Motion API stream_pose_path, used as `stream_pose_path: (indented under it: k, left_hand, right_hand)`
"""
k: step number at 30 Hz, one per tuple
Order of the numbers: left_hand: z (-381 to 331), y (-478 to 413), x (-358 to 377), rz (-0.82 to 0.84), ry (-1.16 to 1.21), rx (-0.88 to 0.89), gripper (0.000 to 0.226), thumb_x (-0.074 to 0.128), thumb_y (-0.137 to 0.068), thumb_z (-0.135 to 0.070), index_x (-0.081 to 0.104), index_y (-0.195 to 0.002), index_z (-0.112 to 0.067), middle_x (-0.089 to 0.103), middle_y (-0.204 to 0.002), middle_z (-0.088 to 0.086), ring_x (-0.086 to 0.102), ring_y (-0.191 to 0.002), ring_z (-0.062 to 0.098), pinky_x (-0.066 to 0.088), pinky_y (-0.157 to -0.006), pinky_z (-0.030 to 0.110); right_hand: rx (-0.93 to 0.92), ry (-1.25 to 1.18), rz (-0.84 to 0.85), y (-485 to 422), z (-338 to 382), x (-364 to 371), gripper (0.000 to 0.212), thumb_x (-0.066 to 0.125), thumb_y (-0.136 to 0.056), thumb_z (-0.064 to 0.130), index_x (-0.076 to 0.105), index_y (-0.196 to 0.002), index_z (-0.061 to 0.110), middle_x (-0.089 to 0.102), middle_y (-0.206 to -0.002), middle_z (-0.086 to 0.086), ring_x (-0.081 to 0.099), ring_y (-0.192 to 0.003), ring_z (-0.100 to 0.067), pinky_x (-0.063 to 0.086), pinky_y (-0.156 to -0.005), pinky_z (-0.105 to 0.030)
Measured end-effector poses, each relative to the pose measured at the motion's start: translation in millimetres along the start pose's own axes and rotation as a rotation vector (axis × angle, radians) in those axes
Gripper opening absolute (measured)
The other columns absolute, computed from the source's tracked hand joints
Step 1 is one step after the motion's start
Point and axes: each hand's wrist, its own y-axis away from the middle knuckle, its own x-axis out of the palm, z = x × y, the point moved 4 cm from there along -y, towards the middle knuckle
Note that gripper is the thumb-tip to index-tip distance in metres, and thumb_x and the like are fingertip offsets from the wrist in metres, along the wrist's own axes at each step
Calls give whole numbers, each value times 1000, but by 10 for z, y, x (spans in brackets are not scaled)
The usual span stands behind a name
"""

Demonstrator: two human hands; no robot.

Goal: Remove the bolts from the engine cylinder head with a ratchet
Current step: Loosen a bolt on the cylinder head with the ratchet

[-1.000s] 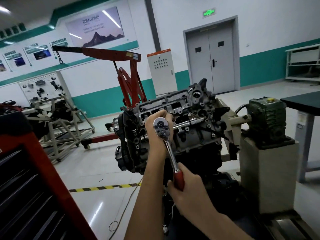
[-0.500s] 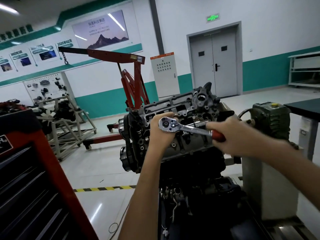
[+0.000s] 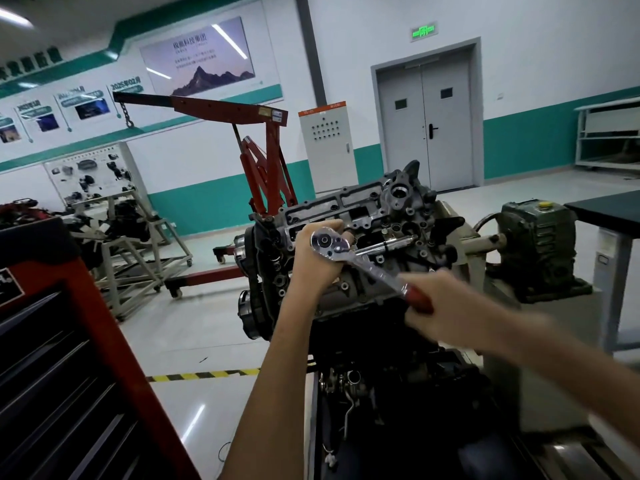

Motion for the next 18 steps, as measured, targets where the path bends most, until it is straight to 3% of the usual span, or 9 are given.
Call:
stream_pose_path:
  k: [2, 5, 9, 13, 16, 18]
  left_hand:
    - [-13, -24, 21, 94, -60, 38, 34, 62, -81, 11, 51, -56, -10, 48, -47, -7, 37, -46, 4, 34, -58, 12]
    - [-39, -20, 70, 96, -61, 59, 38, 60, -78, -5, 40, -55, -27, 44, -49, -13, 36, -50, 5, 32, -56, 27]
    - [-4, 32, 87, -77, 39, 45, 50, 56, -80, -1, 32, -48, -31, 30, -41, -12, 26, -45, 4, 24, -51, 26]
    - [27, 17, 156, -128, 144, -55, 49, 50, -86, 13, 30, -52, -16, 27, -46, -17, 25, -45, 0, 24, -49, 16]
    - [47, 27, 115, -148, 93, -47, 52, 51, -85, 14, 30, -51, -19, 29, -40, -16, 28, -40, 0, 22, -45, 9]
    - [99, 43, 32, -133, 84, -44, 48, 55, -84, 13, 38, -49, -16, 34, -41, -16, 34, -39, 0, 26, -45, 8]
  right_hand:
    - [-29, 291, 33, -132, -119, -411, 12, 57, -83, 7, 55, -82, 18, 58, -61, 5, 57, -49, -5, 53, -51, -24]
    - [-52, 415, -39, -166, -197, -519, 9, 58, -83, 11, 54, -83, 19, 57, -61, 6, 56, -49, -3, 51, -50, -19]
    - [25, -72, -202, 124, -51, 224, 24, 62, -77, 5, 46, -70, 21, 47, -51, 6, 45, -39, -5, 35, -40, -14]
    - [140, -505, -380, 154, 272, 977, 27, 62, -79, 5, 43, -68, 20, 41, -51, 6, 38, -40, -5, 32, -43, -12]
    - [148, -539, -339, 104, 394, 1091, 24, 59, -81, 5, 45, -73, 23, 43, -56, 2, 40, -43, -5, 34, -45, -13]
    - [90, -396, -241, 109, 302, 857, 22, 58, -80, 4, 45, -75, 22, 44, -57, 2, 40, -43, -6, 35, -43, -15]
